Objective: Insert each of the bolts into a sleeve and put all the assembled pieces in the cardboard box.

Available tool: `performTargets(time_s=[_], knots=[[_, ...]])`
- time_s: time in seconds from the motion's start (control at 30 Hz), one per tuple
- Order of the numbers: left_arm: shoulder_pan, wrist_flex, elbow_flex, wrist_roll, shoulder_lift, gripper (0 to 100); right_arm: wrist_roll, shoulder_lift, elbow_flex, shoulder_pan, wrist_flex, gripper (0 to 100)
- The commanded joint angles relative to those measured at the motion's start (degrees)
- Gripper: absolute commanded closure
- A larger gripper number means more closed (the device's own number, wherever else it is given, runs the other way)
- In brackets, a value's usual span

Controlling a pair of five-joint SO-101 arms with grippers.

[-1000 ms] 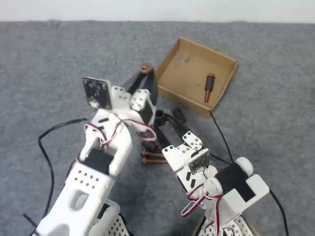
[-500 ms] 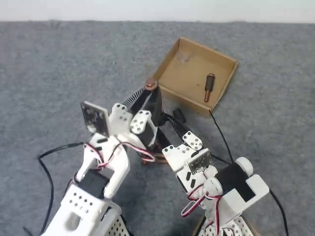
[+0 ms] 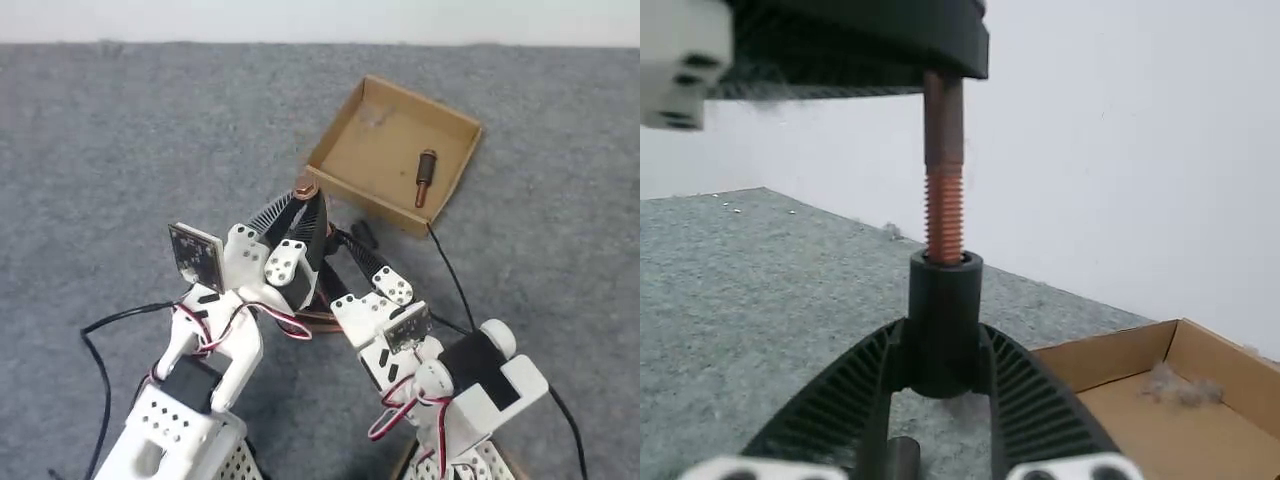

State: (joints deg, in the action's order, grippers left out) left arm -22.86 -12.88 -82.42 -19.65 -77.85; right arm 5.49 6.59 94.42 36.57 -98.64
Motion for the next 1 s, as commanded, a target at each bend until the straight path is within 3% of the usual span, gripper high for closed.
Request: performTargets(time_s=[0.0,0.67,0.97], knots=[[-0.4,0.0,0.1,1.8,-1.8,99,-0.5,-2.0,0.6,-1.0,-0.4,99.3],[-0.5,0.3,-10.4,1.8,-2.2,98,-0.5,-2.1,-0.1,-3.5,-0.4,99.3],[-0.1,0.1,-10.7,0.3,-2.2,83,-0.5,-2.1,-0.1,-3.4,-0.4,99.3]])
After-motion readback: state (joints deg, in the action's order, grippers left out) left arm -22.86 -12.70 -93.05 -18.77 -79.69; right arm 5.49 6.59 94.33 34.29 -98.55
